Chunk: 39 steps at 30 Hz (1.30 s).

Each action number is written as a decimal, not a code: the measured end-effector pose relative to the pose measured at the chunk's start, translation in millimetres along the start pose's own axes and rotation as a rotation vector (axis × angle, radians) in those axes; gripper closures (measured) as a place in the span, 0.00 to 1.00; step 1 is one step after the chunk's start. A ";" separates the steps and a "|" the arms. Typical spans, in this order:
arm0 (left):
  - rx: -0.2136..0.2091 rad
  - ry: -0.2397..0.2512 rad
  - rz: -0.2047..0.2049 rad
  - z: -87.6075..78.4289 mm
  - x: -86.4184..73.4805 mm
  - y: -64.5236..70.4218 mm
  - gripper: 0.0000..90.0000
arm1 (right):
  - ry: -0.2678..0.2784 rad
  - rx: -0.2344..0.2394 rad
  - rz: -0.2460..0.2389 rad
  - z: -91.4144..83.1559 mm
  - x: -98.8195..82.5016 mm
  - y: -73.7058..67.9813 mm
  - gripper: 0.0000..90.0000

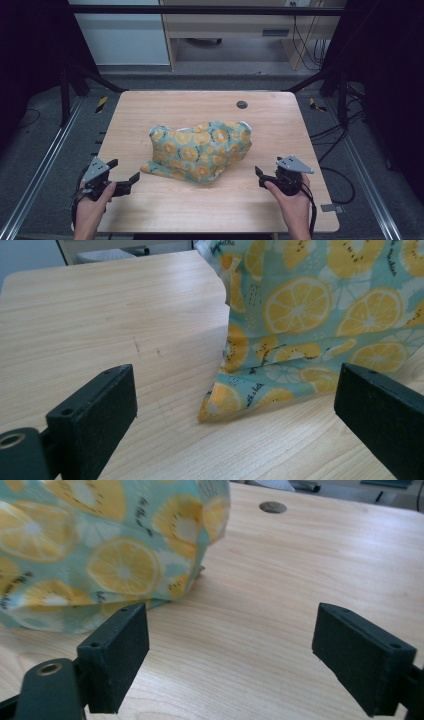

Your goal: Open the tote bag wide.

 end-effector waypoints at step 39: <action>0.006 0.025 -0.002 20.8 10.1 10.1 0.04 | -0.292 0.217 -0.200 66.4 160.7 -66.7 0.18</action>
Point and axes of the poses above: each handheld gripper's, and its own axes: z roughly forward along the jaws, x roughly out of its top, y roughly to its right, the point moved 9 cm from there along z, roughly forward along the jaws, and after that the axes turned 11 degrees about -y, right-handed, at the moved point
